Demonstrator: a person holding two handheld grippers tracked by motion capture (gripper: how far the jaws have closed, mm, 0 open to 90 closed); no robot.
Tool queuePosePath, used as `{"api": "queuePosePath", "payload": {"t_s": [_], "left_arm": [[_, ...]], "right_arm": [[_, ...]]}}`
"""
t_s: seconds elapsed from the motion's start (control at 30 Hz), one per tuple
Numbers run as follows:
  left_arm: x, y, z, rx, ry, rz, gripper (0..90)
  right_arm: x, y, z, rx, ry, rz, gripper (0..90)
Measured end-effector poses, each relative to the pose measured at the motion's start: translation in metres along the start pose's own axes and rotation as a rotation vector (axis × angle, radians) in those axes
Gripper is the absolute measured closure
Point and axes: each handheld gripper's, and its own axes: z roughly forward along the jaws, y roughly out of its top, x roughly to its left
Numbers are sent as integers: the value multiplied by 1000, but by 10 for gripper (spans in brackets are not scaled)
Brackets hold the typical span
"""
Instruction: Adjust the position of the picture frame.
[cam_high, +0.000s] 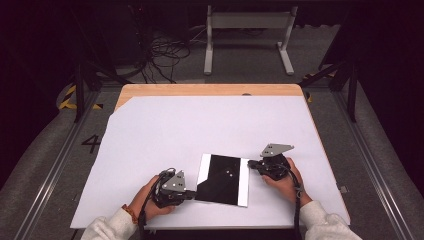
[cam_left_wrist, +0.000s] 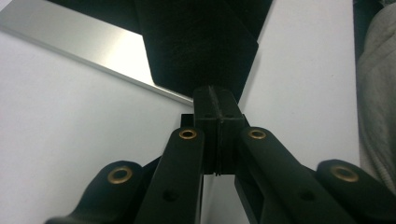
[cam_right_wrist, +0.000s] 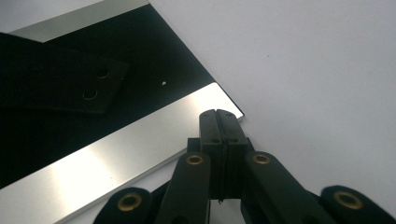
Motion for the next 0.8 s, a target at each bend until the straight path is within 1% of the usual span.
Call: {"api": "queuePosePath", "payload": {"t_s": [0.1, 0.17, 0.23, 0.27, 0.3, 0.33, 0.4, 0.43, 0.47, 0.53, 0.57, 0.63, 0.7, 0.73, 0.8], "left_arm": [[-3, 4, 4, -1, -14, 9, 900], [-7, 9, 6, 12, -4, 30, 900], [-8, 11, 8, 11, -6, 30, 900], [-8, 12, 10, 9, -9, 40, 900], [-9, 13, 12, 4, -15, 28, 900], [-9, 14, 13, -2, -23, 29, 900], [-11, 18, 16, 0, -26, 39, 900], [-12, 20, 18, 4, -29, 39, 900], [-12, 22, 20, 1, -29, 49, 900], [-14, 25, 24, -4, -33, 49, 900], [-14, 25, 24, -4, -33, 49, 899], [-15, 30, 29, -12, -43, 44, 899], [-17, 35, 33, -13, -39, 60, 899], [-18, 37, 36, -16, -42, 48, 900], [-18, 42, 40, -18, -43, 55, 900]], "right_arm": [[-3, 6, 5, 7, -16, -4, 900], [-6, 9, 8, 5, -18, 1, 900], [-8, 10, 10, 5, -16, 6, 900], [-10, 12, 12, 5, -18, 9, 900], [-11, 14, 14, 7, -26, 6, 900], [-12, 15, 15, 9, -33, 2, 900], [-13, 18, 18, 8, -43, 0, 900], [-15, 19, 20, 7, -43, 6, 900], [-16, 20, 21, 8, -43, 1, 900], [-17, 21, 22, 9, -43, 1, 900], [-17, 21, 22, 9, -43, 1, 900], [-16, 22, 22, 14, -54, -8, 900], [-16, 22, 22, 13, -57, -6, 900], [-16, 22, 21, 14, -59, -8, 900], [-17, 21, 20, 12, -66, 8, 900]]}}
